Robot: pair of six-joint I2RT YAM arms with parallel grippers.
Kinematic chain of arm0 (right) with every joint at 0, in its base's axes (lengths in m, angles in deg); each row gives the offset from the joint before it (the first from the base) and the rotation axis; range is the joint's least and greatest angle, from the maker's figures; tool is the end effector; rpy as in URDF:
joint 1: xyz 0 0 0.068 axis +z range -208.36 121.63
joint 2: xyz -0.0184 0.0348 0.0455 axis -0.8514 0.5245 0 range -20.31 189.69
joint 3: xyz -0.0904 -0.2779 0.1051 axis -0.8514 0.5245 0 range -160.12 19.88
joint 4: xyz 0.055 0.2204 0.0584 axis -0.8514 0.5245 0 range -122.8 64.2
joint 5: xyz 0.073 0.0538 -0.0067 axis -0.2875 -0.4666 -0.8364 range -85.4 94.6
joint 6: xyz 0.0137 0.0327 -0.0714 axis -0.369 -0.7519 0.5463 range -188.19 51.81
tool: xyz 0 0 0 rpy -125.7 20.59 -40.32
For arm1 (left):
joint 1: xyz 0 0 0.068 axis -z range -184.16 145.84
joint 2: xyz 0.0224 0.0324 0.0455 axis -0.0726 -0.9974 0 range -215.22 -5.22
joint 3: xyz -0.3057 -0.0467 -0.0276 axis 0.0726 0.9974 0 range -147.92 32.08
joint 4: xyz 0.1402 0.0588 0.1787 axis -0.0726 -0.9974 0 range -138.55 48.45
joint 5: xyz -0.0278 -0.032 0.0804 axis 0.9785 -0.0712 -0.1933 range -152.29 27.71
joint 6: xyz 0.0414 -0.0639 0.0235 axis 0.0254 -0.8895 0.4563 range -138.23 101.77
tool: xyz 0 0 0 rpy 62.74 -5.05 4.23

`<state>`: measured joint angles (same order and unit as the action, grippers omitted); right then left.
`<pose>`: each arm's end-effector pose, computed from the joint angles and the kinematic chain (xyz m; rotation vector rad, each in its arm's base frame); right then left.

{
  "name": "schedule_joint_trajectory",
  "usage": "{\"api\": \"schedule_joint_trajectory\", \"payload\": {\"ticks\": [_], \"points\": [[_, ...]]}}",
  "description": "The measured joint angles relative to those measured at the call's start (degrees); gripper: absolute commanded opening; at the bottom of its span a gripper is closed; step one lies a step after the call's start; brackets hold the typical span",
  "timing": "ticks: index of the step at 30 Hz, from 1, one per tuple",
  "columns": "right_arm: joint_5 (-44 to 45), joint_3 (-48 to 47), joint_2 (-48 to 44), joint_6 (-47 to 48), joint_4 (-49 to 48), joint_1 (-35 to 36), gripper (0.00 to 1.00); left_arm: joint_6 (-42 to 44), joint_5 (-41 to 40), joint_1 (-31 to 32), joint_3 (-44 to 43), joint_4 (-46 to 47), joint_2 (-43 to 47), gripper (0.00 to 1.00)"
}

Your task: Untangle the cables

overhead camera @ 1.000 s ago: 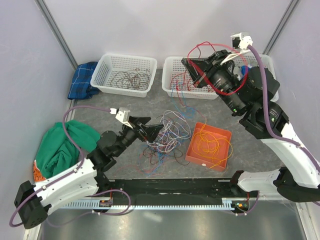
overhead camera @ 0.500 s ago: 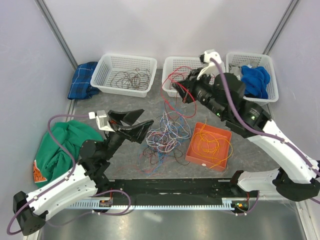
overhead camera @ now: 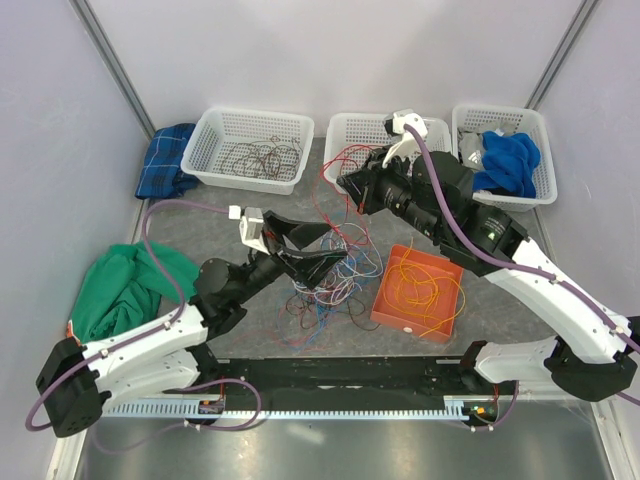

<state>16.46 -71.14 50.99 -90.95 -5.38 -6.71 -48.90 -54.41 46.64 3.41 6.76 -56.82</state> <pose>0.1637 0.1841 0.5108 -0.2842 1.7435 0.7841 0.1082 -0.1474 0.3826 0.3464 1.1862 -1.3320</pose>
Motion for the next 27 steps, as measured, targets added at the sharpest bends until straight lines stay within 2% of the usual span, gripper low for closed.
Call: {"api": "schedule_joint_trajectory", "payload": {"ticks": [3,5,8,9,11,12,13,14,20,24,27], "points": [[0.0,0.0,0.0,0.0,0.0,0.0,0.00,-0.5,0.5,1.1,-0.7,0.9,-2.0,1.00],[-0.1,0.0,0.0,-0.1,-0.2,0.0,0.00,-0.7,0.7,1.5,-1.2,1.5,-3.5,0.95],[-0.5,0.0,0.0,-0.2,-0.6,0.0,0.00,-1.3,1.3,1.7,-2.4,2.0,-6.3,0.73],[-0.5,0.0,0.0,-0.2,-0.7,0.0,0.00,-1.6,1.5,1.8,-2.7,2.1,-7.1,0.59],[-0.5,0.0,0.0,-0.2,-0.8,0.1,0.00,-2.3,2.4,1.8,-3.7,2.9,-9.2,0.40],[-0.5,0.0,0.0,-0.2,-0.8,0.2,0.00,-2.7,2.9,1.8,-4.1,3.1,-10.1,0.19],[-0.5,0.0,0.0,-0.2,-0.8,0.2,0.00,-3.1,3.4,1.8,-4.4,3.3,-10.8,0.07],[-0.4,0.0,0.0,-0.2,-0.8,0.2,0.00,-3.2,4.0,1.8,-4.7,3.5,-11.7,0.02],[0.5,0.0,0.0,0.3,-0.8,0.3,0.00,-5.9,3.1,2.1,-4.7,1.8,-11.8,0.02],[3.8,-0.6,-0.2,2.0,-0.6,0.3,0.00,-10.4,-5.5,2.1,-2.0,-10.7,-5.8,0.02],[6.8,-4.7,0.0,4.0,0.1,0.3,0.00,-16.7,-15.0,2.0,3.9,-21.1,1.0,0.02]]}}
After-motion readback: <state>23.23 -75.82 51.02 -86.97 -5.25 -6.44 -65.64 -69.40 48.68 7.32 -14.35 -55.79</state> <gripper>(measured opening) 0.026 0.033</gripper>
